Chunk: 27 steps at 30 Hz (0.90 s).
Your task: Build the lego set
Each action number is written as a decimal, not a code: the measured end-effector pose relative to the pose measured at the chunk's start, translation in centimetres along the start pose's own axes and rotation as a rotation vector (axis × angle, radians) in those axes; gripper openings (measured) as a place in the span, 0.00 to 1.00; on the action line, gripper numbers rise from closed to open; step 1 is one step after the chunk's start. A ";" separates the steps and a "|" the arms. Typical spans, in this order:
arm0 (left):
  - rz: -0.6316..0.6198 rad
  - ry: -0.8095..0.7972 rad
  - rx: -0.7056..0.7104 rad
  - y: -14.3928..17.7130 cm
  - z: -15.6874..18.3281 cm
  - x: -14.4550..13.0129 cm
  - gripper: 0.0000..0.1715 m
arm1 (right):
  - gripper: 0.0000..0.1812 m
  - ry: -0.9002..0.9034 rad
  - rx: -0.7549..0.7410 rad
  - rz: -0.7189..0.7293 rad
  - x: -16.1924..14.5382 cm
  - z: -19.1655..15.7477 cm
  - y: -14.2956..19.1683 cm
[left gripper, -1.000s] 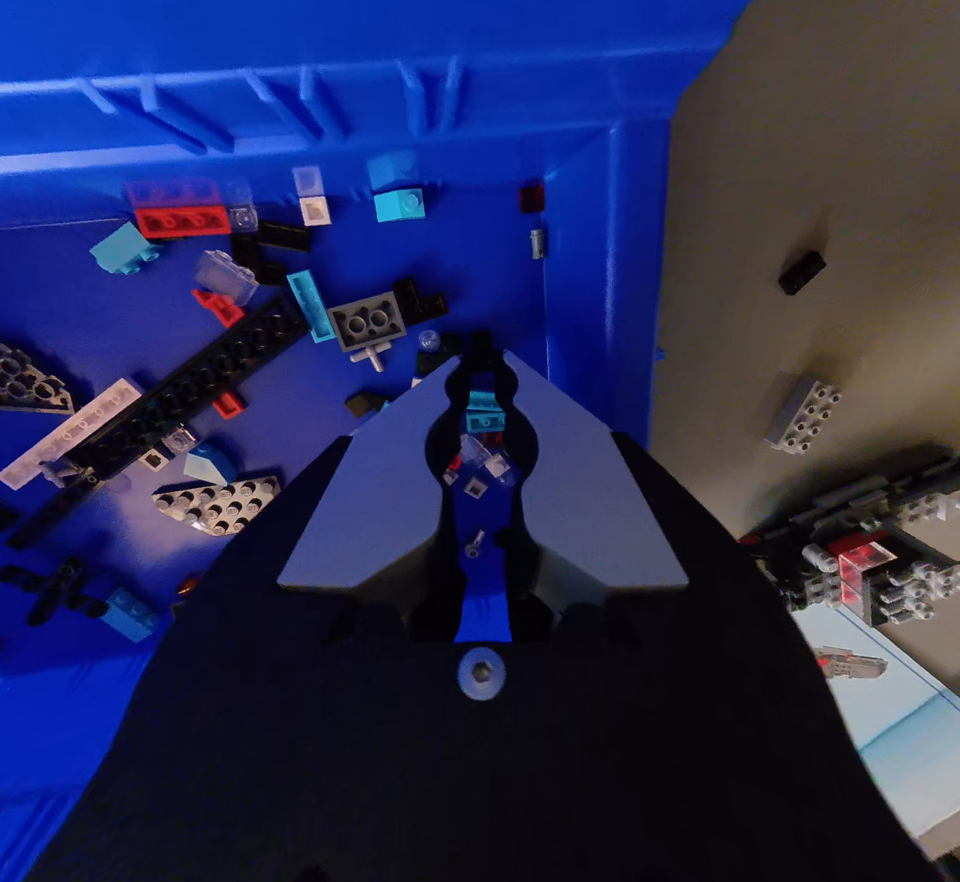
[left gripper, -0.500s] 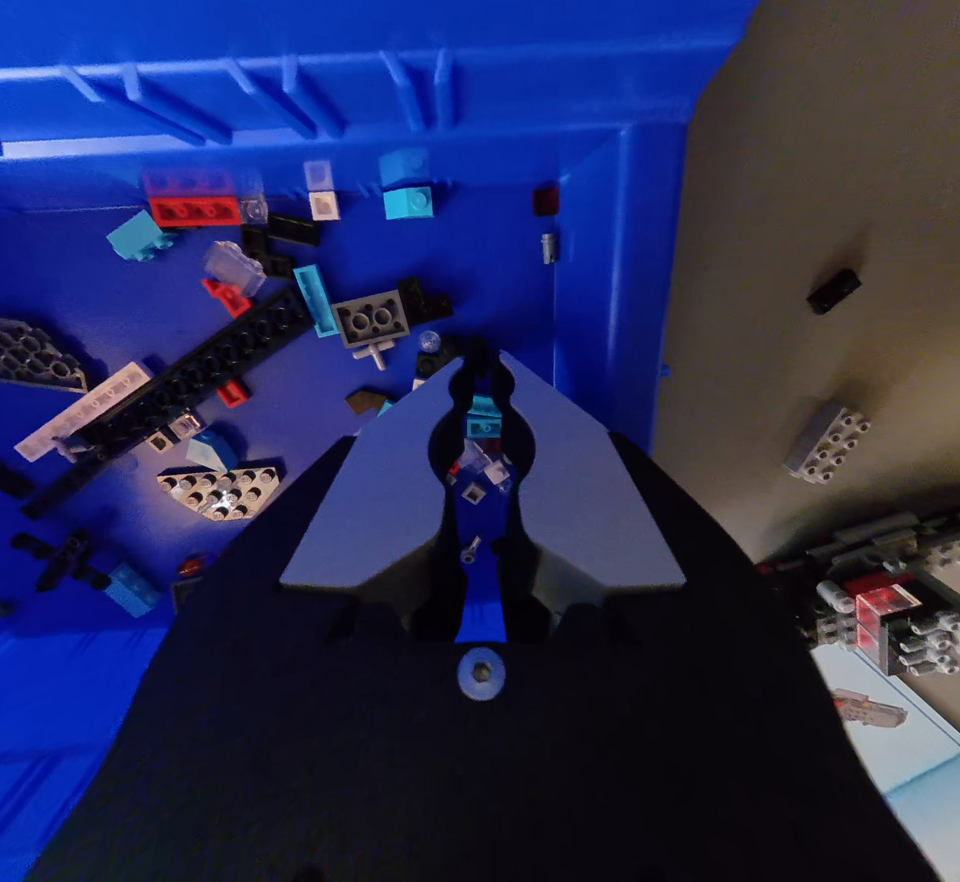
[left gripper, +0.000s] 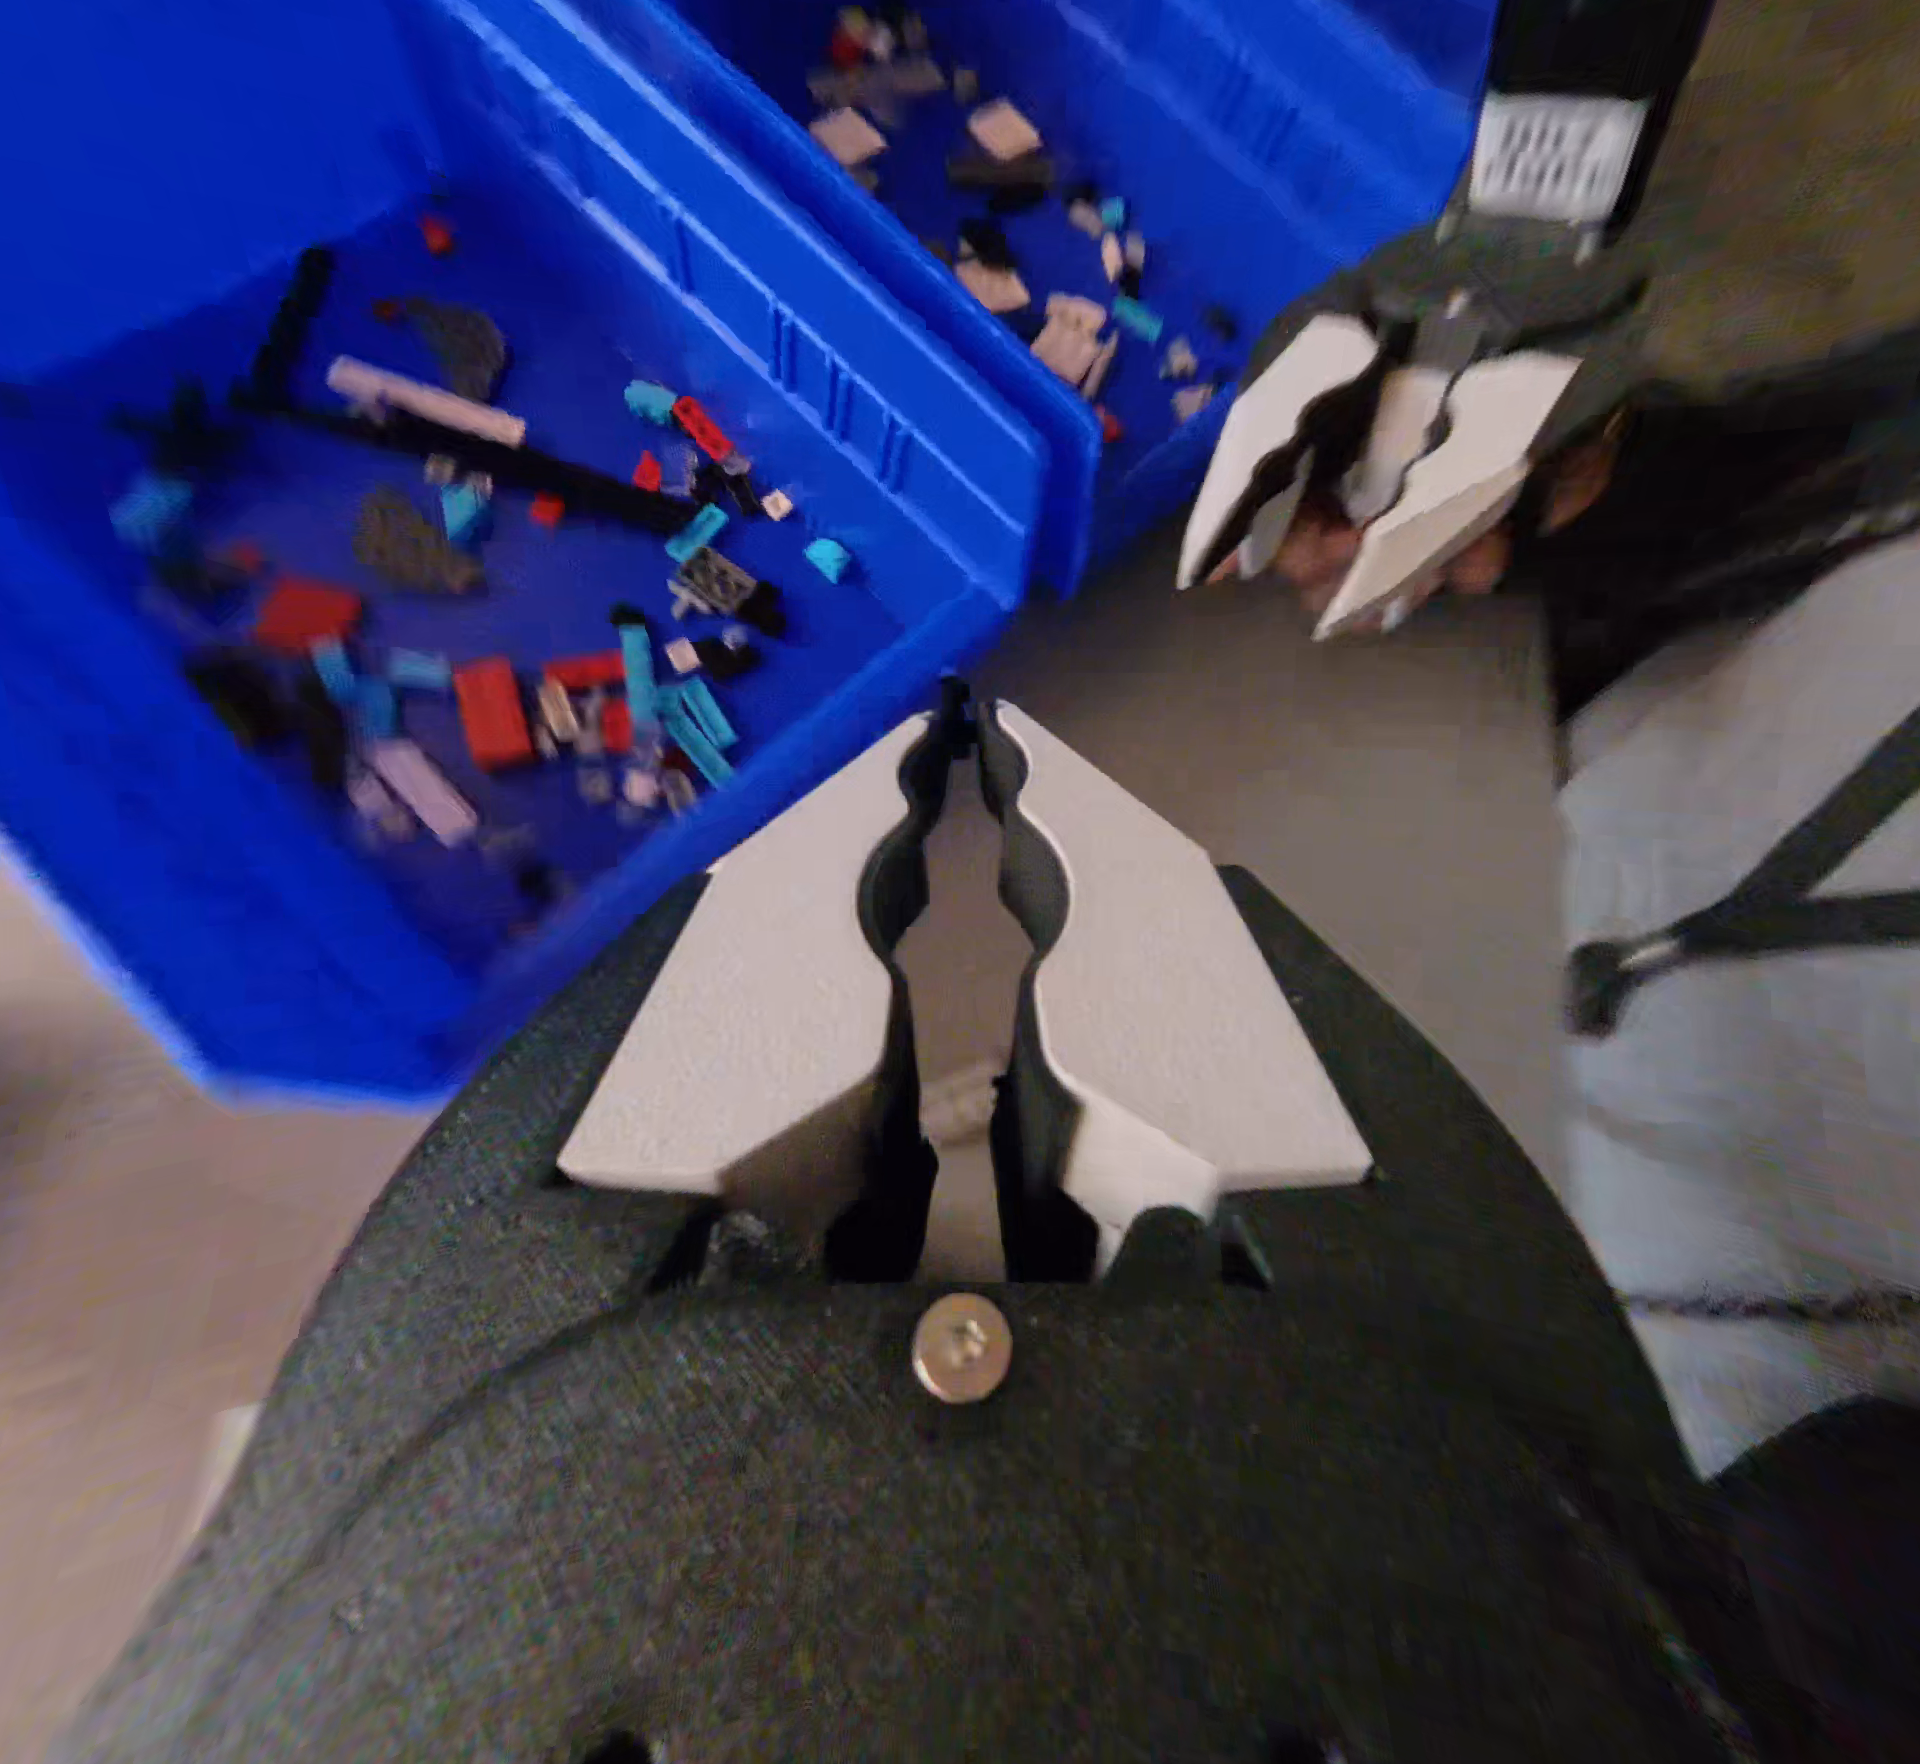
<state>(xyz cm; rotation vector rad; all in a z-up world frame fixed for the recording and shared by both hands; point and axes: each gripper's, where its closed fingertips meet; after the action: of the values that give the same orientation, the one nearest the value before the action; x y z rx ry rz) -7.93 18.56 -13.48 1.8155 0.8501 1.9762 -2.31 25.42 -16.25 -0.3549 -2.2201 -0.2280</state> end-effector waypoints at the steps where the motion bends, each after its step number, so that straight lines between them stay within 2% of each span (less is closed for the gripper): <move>1: 0.067 0.106 0.033 1.2 0.9 -0.8 0.03 | 0.19 0.013 0.001 -0.010 -0.2 -0.2 -0.4; 7: 0.475 0.696 0.196 5.3 4.9 -6.6 0.03 | 0.21 0.117 0.031 -0.139 -1.2 -2.1 -4.7; 10: 0.690 0.943 0.178 5.4 6.7 -7.8 0.03 | 0.21 0.163 0.069 -0.196 -1.8 -3.2 -7.2; 12: 0.778 1.053 0.140 4.7 7.5 -8.2 0.03 | 0.21 0.198 0.099 -0.238 -2.6 -4.0 -8.8; 17: 0.876 1.199 0.100 3.8 7.2 -9.5 0.04 | 0.22 0.362 0.122 -0.335 -4.4 -4.4 -11.3; 23: 0.909 1.244 -0.019 3.3 7.1 -9.2 0.04 | 0.21 0.489 0.181 -0.454 -6.2 -4.5 -12.4; 27: 0.927 1.254 -0.073 3.2 7.4 -9.0 0.04 | 0.19 0.492 0.235 -0.486 -6.9 -4.9 -12.8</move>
<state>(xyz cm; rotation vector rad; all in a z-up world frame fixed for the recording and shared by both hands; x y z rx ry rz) 1.01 12.12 -18.49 0.7202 0.0598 3.7266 1.13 10.73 -19.12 0.3457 -1.7830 -0.2747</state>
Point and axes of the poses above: each gripper's, where its closed fingertips meet, y back along the fingers, x out of its top, z = x × y across the jaws, and after that the axes turned 13 degrees about -y, right-handed
